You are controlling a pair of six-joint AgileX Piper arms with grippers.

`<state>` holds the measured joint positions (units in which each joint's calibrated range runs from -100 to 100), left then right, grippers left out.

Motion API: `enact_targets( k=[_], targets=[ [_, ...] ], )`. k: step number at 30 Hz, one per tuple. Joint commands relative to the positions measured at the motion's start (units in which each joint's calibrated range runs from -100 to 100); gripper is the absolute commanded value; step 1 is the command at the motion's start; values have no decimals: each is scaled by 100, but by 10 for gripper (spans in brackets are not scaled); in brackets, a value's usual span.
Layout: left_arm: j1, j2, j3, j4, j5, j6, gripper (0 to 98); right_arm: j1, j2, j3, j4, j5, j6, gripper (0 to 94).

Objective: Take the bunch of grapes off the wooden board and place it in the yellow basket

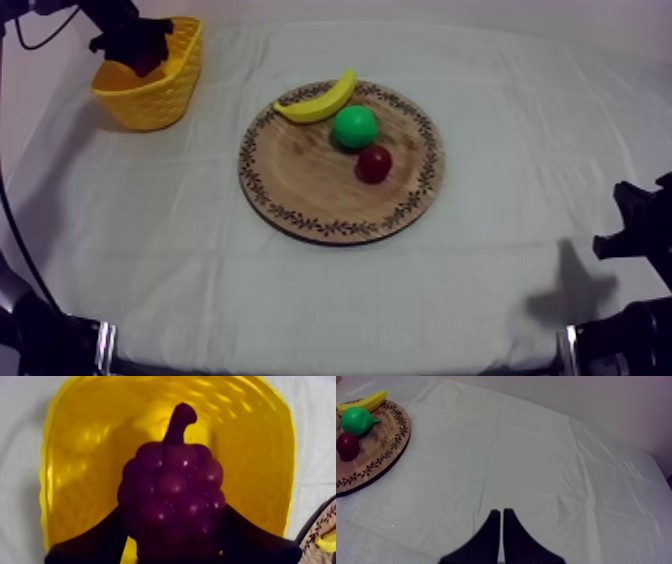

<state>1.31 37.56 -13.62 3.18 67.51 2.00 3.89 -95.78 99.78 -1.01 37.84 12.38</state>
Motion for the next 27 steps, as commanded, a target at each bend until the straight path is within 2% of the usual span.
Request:
enact_targets(
  k=[1,3,6,12,17,21,27],
  targets=[
    [-10,6,-42,35,104,-34,773,1,2,-1,1,-2,0,3],
    [-30,14,-127,86,238,-76,875,1,2,-1,1,-2,0,3],
    [-29,-54,-126,106,165,-110,940,1,2,-1,1,-2,0,3],
    [-27,-313,174,139,-43,-139,969,1,2,-1,1,-2,0,3],
    [-32,-904,955,209,-399,-203,957,1,2,-1,1,-2,0,3],
    [-8,-1769,2081,166,-997,-235,862,1,2,-1,1,-2,0,3],
    [18,-3445,4338,137,-2275,-208,605,1,2,-1,1,-2,0,3]
  ],
)
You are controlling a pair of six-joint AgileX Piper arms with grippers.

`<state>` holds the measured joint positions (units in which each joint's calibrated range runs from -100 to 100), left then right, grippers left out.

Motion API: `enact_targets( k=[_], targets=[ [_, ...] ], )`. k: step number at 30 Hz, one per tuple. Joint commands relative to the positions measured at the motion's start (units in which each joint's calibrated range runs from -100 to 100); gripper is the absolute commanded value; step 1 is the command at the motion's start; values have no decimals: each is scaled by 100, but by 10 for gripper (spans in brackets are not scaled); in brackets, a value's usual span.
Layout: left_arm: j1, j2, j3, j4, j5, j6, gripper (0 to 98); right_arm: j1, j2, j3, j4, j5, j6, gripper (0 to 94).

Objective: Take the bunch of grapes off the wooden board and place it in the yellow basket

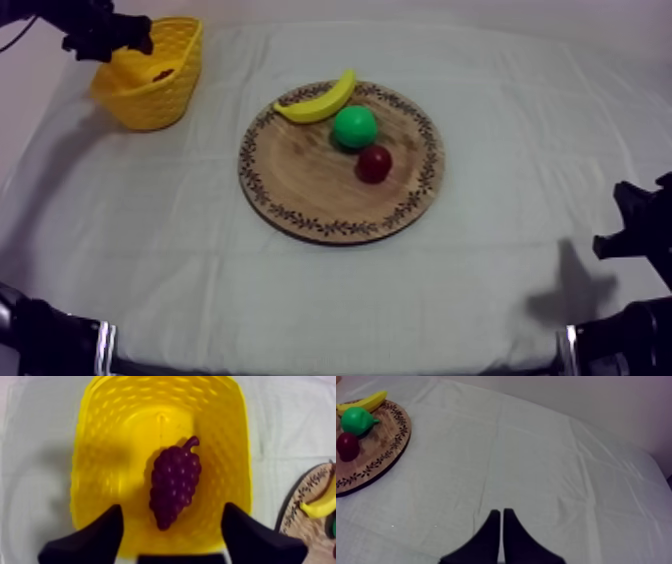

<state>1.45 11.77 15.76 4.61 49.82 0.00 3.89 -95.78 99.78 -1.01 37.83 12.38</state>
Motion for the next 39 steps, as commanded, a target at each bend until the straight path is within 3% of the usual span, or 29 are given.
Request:
enact_targets(
  k=[1,9,15,25,39],
  targets=[
    [4,-1137,1746,-7,-655,-6,571,1,2,-1,1,-1,0,3],
    [-35,-3022,4147,-57,-1609,-45,374,1,2,-1,1,-1,0,3],
    [-19,-4330,5529,-101,-1935,-31,297,1,2,-1,1,-1,0,3],
    [414,-6302,7003,-101,-1987,122,228,1,2,-1,1,-1,2,3],
    [180,-8829,7950,-90,-1351,129,132,1,2,-1,1,-1,3,3]
  ],
)
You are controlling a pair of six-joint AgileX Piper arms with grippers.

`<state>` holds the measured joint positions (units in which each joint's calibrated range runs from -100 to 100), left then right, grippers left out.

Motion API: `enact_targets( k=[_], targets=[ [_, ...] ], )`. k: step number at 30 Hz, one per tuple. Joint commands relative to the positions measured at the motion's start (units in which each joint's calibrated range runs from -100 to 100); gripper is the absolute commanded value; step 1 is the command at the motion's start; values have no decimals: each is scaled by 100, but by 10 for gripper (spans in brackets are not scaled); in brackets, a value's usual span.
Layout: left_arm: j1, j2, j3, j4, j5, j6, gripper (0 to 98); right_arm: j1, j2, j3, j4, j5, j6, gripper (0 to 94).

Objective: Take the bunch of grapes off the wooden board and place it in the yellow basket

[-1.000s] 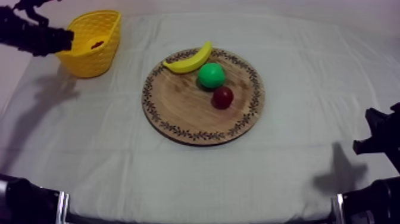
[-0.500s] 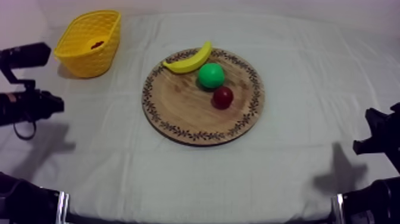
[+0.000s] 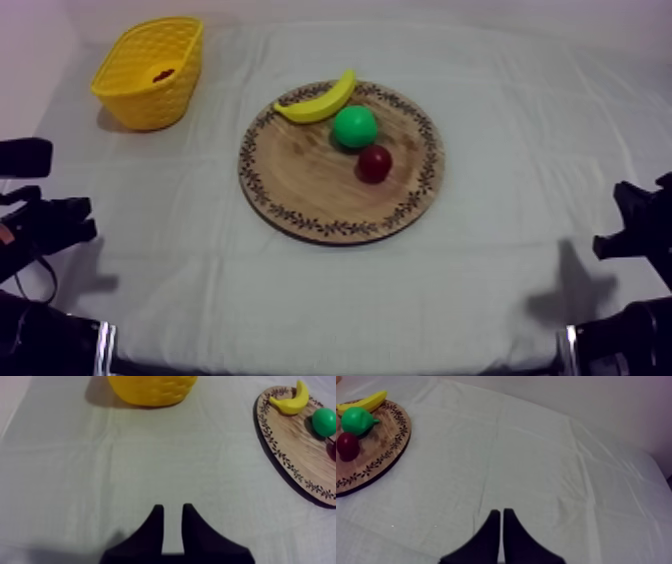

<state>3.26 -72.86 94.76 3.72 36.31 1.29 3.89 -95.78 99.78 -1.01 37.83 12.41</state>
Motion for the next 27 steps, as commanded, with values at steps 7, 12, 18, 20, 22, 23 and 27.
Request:
enact_targets(
  k=[7,12,18,20,22,23,27],
  targets=[
    [-45,-987,290,-55,-9,-24,50,1,2,-1,1,-1,0,3],
    [-38,-1292,327,-187,-18,-14,10,1,2,-1,1,-1,-1,3],
    [11,-1712,374,-401,-95,47,1,1,2,-1,1,-1,-2,3],
    [18,-1819,388,-430,-126,43,1,1,2,-1,1,-1,-2,3],
    [21,-1915,400,-448,-154,32,0,1,2,-1,1,-1,-3,3],
    [22,-1961,404,-455,-164,28,0,1,2,-1,1,-1,-3,3],
    [46,-2121,414,-468,-184,7,0,1,2,-1,1,-1,-1,3]
  ],
)
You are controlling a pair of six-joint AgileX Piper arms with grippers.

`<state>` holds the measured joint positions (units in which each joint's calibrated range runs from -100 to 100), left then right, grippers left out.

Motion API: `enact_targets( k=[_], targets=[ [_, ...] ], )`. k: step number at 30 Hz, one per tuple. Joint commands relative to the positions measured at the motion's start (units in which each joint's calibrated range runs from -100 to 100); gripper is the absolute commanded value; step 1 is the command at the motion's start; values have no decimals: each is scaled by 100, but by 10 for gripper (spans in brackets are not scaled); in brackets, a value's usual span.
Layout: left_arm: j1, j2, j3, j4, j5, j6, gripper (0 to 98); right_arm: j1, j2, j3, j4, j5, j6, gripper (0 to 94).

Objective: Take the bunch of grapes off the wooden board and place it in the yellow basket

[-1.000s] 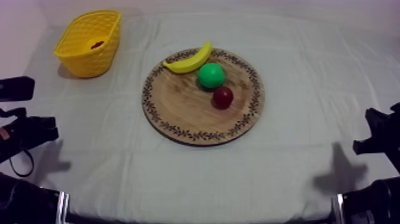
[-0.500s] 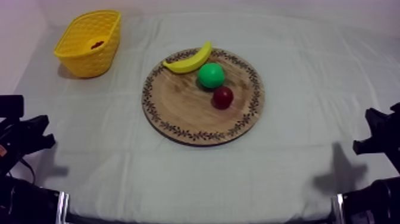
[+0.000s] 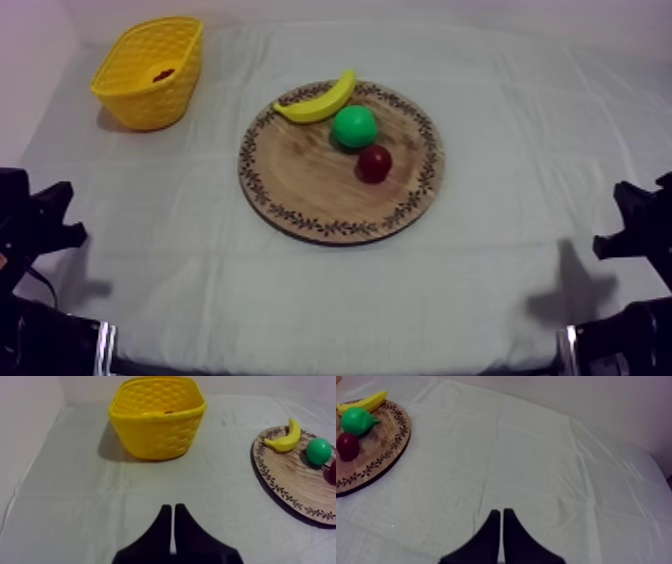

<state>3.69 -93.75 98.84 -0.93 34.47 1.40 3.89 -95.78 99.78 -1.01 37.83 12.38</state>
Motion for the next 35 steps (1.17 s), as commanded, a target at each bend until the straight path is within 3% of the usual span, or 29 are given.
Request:
enact_targets(
  k=[1,6,11,14,35],
  targets=[
    [10,-73,9,-4,-6,2,0,1,2,-1,1,-1,1,3],
    [17,-267,15,-7,-17,189,0,1,2,-1,1,-1,0,3],
    [3,-404,28,-7,-39,850,0,1,2,-1,1,-1,0,3],
    [-10,-500,44,-46,-59,1046,0,1,2,-1,1,-1,0,3],
    [-62,-625,72,-85,-100,976,0,1,2,-1,1,-1,0,3]
  ],
)
